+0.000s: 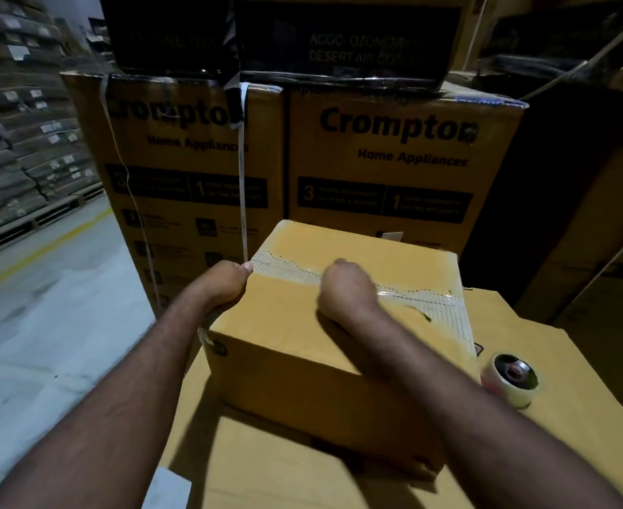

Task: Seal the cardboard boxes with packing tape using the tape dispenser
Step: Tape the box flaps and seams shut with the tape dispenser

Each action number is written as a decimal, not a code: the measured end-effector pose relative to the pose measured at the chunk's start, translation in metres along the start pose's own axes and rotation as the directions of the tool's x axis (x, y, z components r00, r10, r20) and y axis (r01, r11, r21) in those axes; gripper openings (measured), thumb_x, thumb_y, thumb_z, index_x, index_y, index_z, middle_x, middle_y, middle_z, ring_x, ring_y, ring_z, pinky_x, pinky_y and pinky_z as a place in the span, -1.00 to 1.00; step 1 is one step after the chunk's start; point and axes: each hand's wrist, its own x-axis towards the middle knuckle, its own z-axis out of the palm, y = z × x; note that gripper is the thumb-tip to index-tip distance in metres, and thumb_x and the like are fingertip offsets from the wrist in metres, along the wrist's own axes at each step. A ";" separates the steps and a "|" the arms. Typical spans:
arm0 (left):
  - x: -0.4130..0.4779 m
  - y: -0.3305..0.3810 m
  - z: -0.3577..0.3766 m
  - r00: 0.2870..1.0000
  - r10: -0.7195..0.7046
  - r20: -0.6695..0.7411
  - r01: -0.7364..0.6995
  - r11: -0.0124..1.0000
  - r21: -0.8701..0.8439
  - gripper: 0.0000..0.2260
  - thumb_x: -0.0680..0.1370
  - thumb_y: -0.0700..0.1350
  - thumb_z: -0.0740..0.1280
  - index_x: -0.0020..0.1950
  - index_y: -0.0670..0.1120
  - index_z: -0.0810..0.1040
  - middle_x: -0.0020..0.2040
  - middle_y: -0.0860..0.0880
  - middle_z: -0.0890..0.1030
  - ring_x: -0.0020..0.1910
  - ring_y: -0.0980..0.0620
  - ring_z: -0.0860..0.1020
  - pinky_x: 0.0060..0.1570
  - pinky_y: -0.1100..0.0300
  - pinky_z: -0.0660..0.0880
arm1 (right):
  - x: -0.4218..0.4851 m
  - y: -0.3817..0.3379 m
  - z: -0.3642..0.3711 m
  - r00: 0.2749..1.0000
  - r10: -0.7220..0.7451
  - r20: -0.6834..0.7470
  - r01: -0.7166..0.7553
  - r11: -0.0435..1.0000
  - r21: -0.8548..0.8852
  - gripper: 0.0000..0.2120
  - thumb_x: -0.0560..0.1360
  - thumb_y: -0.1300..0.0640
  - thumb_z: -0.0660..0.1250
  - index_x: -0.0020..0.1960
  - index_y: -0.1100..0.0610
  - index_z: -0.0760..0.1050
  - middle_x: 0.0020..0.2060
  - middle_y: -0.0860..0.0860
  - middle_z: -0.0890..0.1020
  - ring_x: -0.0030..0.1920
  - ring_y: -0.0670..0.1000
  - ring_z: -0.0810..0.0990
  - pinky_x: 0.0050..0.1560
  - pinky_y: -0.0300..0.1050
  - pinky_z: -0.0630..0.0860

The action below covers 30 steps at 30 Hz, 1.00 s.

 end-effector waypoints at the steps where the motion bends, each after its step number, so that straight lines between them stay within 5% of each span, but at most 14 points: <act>1: 0.002 -0.003 0.000 1.000 -0.001 -0.004 0.001 1.000 -0.002 -0.53 0.72 0.14 0.09 0.30 -0.17 0.59 0.06 -0.12 0.65 0.03 -0.09 0.61 0.02 0.03 0.47 | 0.002 -0.014 0.002 0.999 -0.040 -0.004 0.040 0.999 0.001 -0.82 0.54 0.20 0.33 0.12 0.18 0.59 0.07 0.07 0.52 -0.06 0.05 0.45 -0.02 -0.05 0.57; 7: 0.009 -0.007 0.004 1.000 0.009 -0.010 -0.009 1.000 -0.026 -0.55 0.71 0.17 0.11 0.25 -0.14 0.60 0.02 -0.11 0.67 0.01 -0.09 0.63 0.09 -0.04 0.54 | -0.001 0.013 0.005 0.986 -0.165 -0.031 0.161 0.981 -0.108 -0.80 0.57 0.16 0.28 0.11 0.16 0.63 -0.08 0.03 0.47 -0.11 0.03 0.44 -0.09 -0.04 0.55; 10: 0.010 -0.009 0.006 1.000 0.012 -0.021 -0.013 1.000 -0.013 -0.54 0.71 0.18 0.10 0.25 -0.13 0.61 0.02 -0.09 0.66 -0.01 -0.07 0.61 -0.05 0.02 0.50 | -0.014 0.066 -0.002 0.997 -0.073 -0.023 0.068 0.981 -0.180 -0.81 0.59 0.13 0.26 0.09 0.13 0.62 -0.09 0.01 0.51 -0.13 0.00 0.43 -0.15 -0.11 0.44; 16: 0.008 0.009 0.011 0.988 0.105 -0.111 -0.081 0.977 0.198 -0.61 0.73 0.07 0.13 0.43 -0.13 0.48 0.28 -0.15 0.57 0.23 -0.14 0.54 0.21 -0.06 0.47 | -0.055 0.163 -0.025 0.980 0.148 -0.134 -0.181 0.943 -0.279 -0.85 0.58 0.05 0.31 0.05 0.07 0.63 -0.13 -0.05 0.52 -0.18 -0.08 0.50 -0.15 -0.15 0.56; 19: 0.014 0.033 0.016 0.972 0.200 -0.125 -0.155 0.942 0.297 -0.72 0.70 0.00 0.20 0.32 -0.10 0.53 0.11 -0.06 0.61 0.01 -0.02 0.59 -0.04 0.03 0.58 | -0.056 0.151 -0.023 0.977 0.157 -0.146 -0.195 0.932 -0.304 -0.84 0.58 0.10 0.30 0.06 0.10 0.63 -0.10 -0.01 0.53 -0.19 -0.06 0.47 -0.22 -0.19 0.46; 24: 0.024 0.038 0.021 0.978 0.102 -0.182 -0.037 0.944 0.327 -0.58 0.54 0.24 0.41 0.05 -0.12 0.58 -0.06 -0.09 0.63 -0.11 -0.09 0.63 -0.05 -0.02 0.63 | -0.041 0.085 -0.012 0.989 0.131 -0.067 -0.142 0.968 -0.204 -0.79 0.55 0.22 0.25 0.10 0.16 0.62 0.06 0.09 0.57 -0.02 0.08 0.51 -0.03 -0.07 0.51; 30: 0.017 0.036 0.020 0.986 0.056 -0.157 0.009 0.921 0.389 -0.52 0.56 0.27 0.35 0.17 -0.13 0.56 0.00 -0.10 0.59 -0.05 -0.11 0.59 -0.07 0.04 0.59 | -0.016 -0.009 0.018 0.993 -0.101 -0.063 0.101 0.995 -0.002 -0.80 0.57 0.16 0.27 0.11 0.17 0.63 0.12 0.07 0.51 0.10 0.10 0.46 0.12 0.06 0.53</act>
